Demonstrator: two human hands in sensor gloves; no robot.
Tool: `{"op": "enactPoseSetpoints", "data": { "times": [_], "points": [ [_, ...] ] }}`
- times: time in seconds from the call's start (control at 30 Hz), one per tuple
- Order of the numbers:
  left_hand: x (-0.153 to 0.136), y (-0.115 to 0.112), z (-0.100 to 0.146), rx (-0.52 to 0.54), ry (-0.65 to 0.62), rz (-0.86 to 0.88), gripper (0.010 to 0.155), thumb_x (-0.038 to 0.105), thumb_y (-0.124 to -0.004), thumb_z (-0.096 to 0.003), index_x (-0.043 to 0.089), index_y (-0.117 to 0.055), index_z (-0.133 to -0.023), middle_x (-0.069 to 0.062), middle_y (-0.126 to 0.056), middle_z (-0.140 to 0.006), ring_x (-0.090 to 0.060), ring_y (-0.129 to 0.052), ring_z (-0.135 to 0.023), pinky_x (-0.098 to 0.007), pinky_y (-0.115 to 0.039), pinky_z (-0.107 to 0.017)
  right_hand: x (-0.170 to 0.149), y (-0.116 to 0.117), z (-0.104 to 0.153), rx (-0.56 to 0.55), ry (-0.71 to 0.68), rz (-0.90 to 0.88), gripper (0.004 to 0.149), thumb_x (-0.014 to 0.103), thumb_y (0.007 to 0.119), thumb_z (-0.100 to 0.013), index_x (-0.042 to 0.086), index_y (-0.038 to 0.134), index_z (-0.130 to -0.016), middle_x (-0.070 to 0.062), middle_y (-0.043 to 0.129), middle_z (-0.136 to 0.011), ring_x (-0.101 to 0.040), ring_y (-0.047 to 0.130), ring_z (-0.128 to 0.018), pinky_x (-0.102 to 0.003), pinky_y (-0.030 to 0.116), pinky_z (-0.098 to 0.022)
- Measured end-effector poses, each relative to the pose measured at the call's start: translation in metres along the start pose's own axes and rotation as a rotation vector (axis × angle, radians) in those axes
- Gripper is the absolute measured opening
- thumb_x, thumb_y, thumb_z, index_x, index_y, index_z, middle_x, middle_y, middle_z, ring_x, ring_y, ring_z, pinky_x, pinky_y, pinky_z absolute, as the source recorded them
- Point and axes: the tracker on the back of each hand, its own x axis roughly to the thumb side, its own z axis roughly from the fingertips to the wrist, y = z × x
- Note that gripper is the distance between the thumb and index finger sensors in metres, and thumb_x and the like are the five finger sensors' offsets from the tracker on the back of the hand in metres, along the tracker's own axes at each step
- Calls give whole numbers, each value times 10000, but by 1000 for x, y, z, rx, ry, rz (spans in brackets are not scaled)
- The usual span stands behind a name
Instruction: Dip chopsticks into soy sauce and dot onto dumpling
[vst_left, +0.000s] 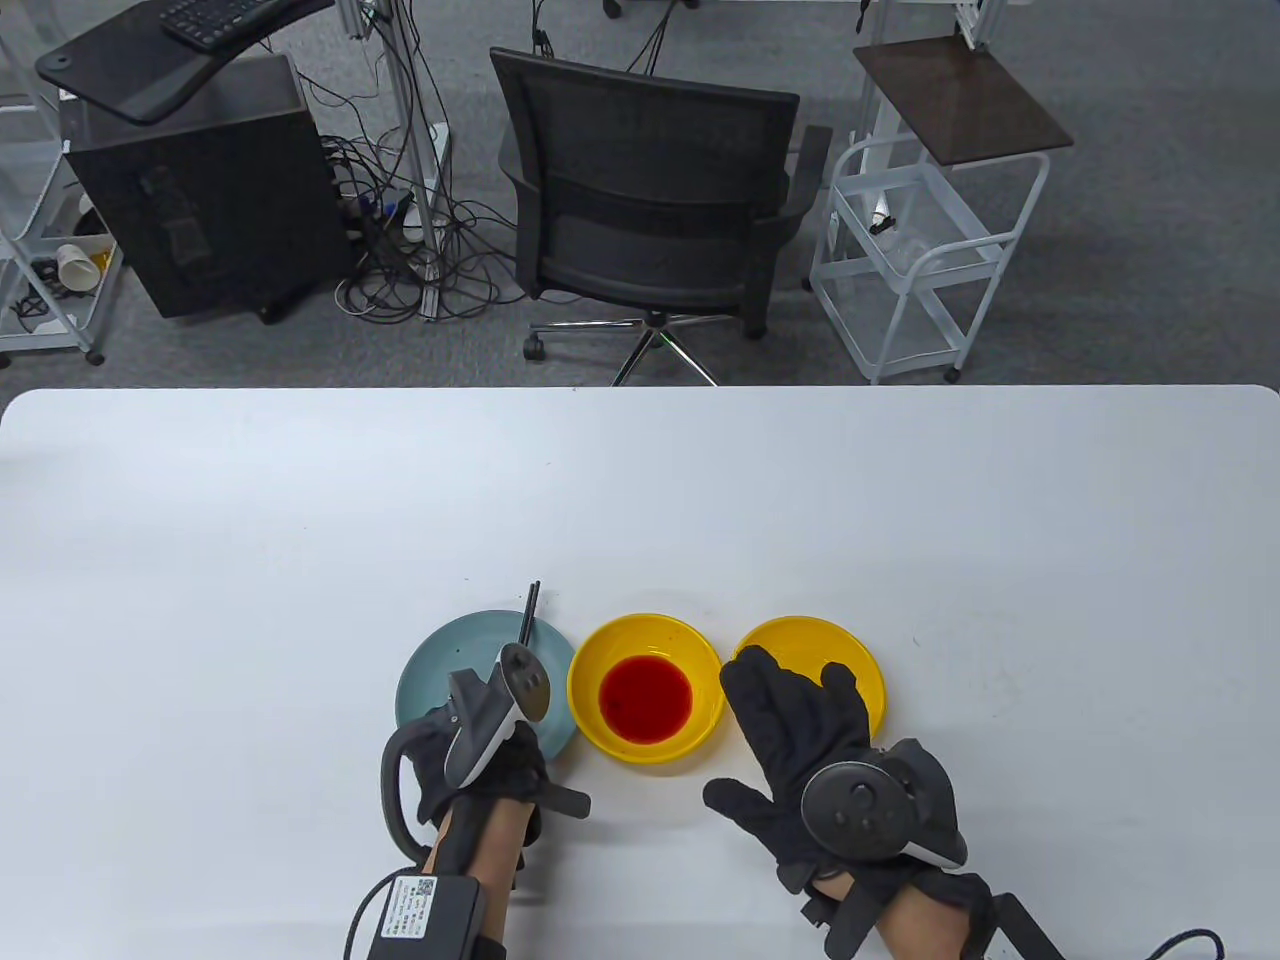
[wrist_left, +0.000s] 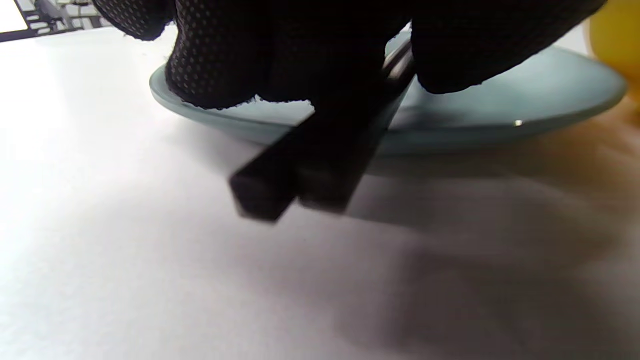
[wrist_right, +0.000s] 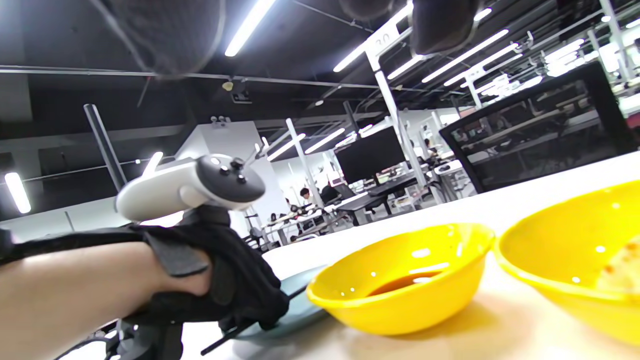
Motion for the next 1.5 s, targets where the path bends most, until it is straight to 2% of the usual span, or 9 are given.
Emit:
{"op": "enactPoseSetpoints", "data": {
  "times": [0.17,0.23,0.4,0.47,0.57,0.83,0.93,1.1,1.5],
  "points": [
    [-12,16,9,50,-21,106,634,523,-791,-476,78,-816,-926,-102,-860,-830,-371,-900,-695,-673,-580,-653,-17,-6,0,23,125,28,889,596,671,-432,227,156,-1055,-122,198,-1159,-515,483,-978,-816,230,-672],
    [-17,24,14,117,-62,169,643,530,-793,-472,98,-798,-948,-93,-839,-873,-381,-884,-739,-671,-576,-657,-27,-6,1,77,234,54,912,606,668,-429,230,108,-1044,-128,138,-1154,-529,423,-998,-816,203,-671],
    [-29,40,26,283,-214,443,685,567,-787,-460,132,-764,-988,-87,-785,-968,-410,-838,-836,-686,-544,-680,-48,-7,2,114,358,77,950,621,665,-425,224,42,-1022,-143,82,-1140,-547,343,-1018,-815,177,-667],
    [-29,46,29,343,-318,449,707,590,-777,-459,165,-724,-1021,-67,-727,-1030,-408,-779,-921,-696,-505,-704,-53,-8,2,119,380,75,951,625,666,-423,226,46,-1024,-141,74,-1141,-551,321,-1023,-815,172,-667],
    [-25,45,29,346,-439,430,738,620,-769,-461,217,-659,-1068,-42,-586,-1138,-410,-635,-1050,-688,-448,-740,-61,-8,2,149,423,69,947,633,669,-418,229,73,-1034,-132,46,-1138,-556,245,-1034,-812,156,-666],
    [-21,32,18,308,-458,378,796,667,-764,-450,259,-586,-1109,-15,-464,-1210,-419,-477,-1145,-687,-424,-758,-73,4,1,210,459,83,953,655,657,-407,234,82,-1039,-147,-17,-1119,-553,111,-1032,-809,125,-663],
    [-18,29,17,291,-455,340,806,676,-760,-447,269,-568,-1117,-12,-440,-1217,-421,-453,-1150,-692,-411,-757,-68,9,0,229,435,118,955,659,654,-406,232,82,-1039,-153,-29,-1114,-553,84,-1028,-807,123,-662],
    [-17,29,19,325,-474,342,797,673,-758,-447,272,-582,-1112,-3,-452,-1216,-414,-467,-1151,-694,-402,-759,-61,10,-1,217,399,141,958,666,649,-406,226,79,-1039,-160,-29,-1111,-552,77,-1026,-807,128,-660],
    [-17,29,18,309,-456,333,804,676,-748,-452,269,-558,-1120,-10,-409,-1222,-422,-423,-1153,-700,-374,-756,-71,6,0,182,409,70,960,663,647,-406,223,72,-1037,-157,-39,-1109,-548,59,-1024,-806,116,-660]
  ]
}}
